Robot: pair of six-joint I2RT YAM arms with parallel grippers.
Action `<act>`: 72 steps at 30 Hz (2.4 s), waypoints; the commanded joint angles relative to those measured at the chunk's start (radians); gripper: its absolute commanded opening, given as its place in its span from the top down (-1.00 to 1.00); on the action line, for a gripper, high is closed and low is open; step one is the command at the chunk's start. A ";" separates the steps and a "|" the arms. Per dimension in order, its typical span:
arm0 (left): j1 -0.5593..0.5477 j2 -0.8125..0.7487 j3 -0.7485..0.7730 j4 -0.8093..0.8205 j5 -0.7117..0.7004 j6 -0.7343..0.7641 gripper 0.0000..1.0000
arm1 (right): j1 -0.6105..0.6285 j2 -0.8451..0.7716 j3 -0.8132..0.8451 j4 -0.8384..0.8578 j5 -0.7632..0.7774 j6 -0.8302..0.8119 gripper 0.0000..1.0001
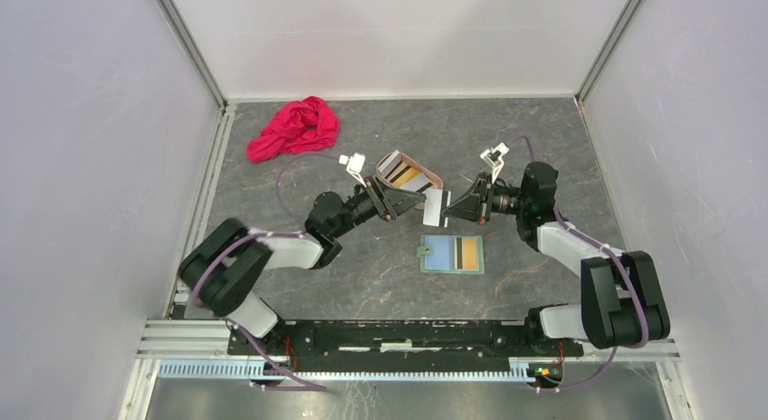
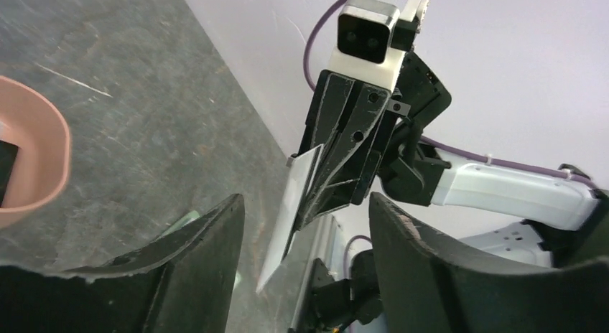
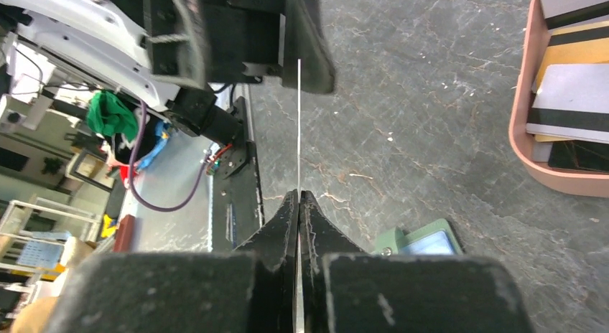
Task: Put the credit cards into the card holder
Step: Insert the credit card into the card holder.
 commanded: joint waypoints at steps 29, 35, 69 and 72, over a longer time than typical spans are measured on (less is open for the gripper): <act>-0.223 -0.234 0.094 -0.963 -0.398 0.430 -0.66 | -0.198 -0.123 -0.094 -0.840 0.194 -0.485 1.00; -0.251 -0.208 0.106 -0.972 -0.446 0.424 -0.65 | -0.214 -0.155 -0.173 -0.719 0.219 -0.336 1.00; -0.285 -0.026 0.228 -1.050 -0.410 0.432 -0.30 | -0.238 -0.036 -0.197 -0.675 0.214 -0.289 1.00; -0.286 -0.020 0.234 -1.057 -0.406 0.434 -0.29 | -0.238 -0.030 -0.199 -0.646 0.199 -0.277 1.00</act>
